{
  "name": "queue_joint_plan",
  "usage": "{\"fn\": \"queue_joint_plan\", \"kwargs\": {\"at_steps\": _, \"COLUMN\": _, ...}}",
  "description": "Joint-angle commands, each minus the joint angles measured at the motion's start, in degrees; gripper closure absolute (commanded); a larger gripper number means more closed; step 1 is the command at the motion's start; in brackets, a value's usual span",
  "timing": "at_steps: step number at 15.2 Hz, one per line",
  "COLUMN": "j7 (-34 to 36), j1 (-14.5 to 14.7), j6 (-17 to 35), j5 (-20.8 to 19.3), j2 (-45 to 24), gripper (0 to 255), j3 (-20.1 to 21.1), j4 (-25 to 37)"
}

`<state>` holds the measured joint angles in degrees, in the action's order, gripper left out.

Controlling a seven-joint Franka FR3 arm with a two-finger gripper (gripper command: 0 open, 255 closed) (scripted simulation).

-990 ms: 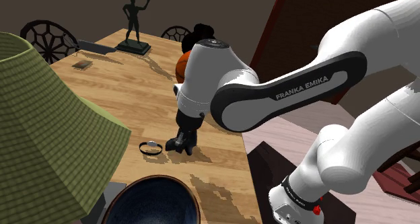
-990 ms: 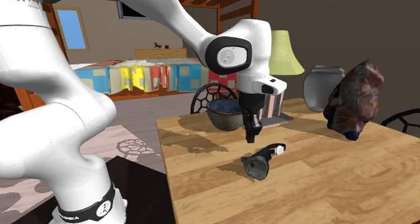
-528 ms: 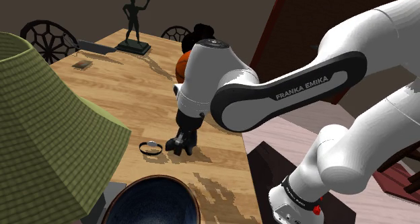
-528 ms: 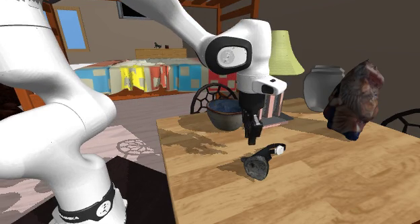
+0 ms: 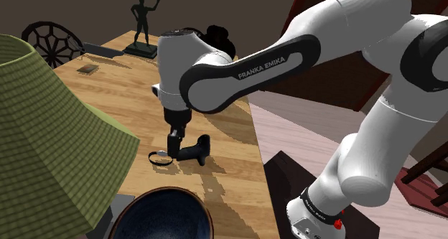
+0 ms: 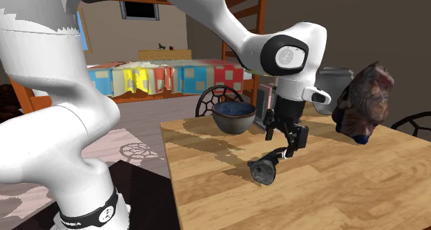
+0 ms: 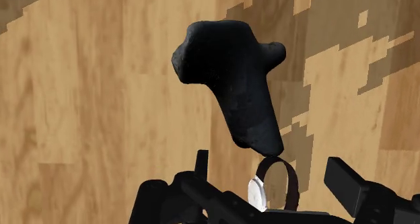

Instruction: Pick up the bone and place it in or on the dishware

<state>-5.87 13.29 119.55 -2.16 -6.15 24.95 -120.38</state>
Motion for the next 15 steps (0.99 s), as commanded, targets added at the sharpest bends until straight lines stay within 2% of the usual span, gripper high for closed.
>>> {"fn": "queue_joint_plan", "kwargs": {"at_steps": 1, "j7": -0.11, "j1": 0.11, "j6": 0.56, "j5": -0.68, "j2": -1.22, "gripper": 0, "j3": -0.03, "j4": 0.19}}
{"fn": "queue_joint_plan", "kwargs": {"at_steps": 5, "j7": 0.50, "j1": 0.26, "j6": 3.94, "j5": -1.56, "j2": -2.79, "gripper": 0, "j3": -0.19, "j4": -1.77}}
{"fn": "queue_joint_plan", "kwargs": {"at_steps": 13, "j7": 0.50, "j1": 0.26, "j6": 3.92, "j5": -1.55, "j2": -2.78, "gripper": 0, "j3": -0.19, "j4": -1.77}}
{"fn": "queue_joint_plan", "kwargs": {"at_steps": 14, "j7": 0.50, "j1": 0.26, "j6": 3.92, "j5": -1.55, "j2": -2.78, "gripper": 255, "j3": -0.19, "j4": -1.77}}
{"fn": "queue_joint_plan", "kwargs": {"at_steps": 15, "j7": 0.50, "j1": 0.26, "j6": 3.92, "j5": -1.55, "j2": -2.78, "gripper": 255, "j3": -0.19, "j4": -1.77}}
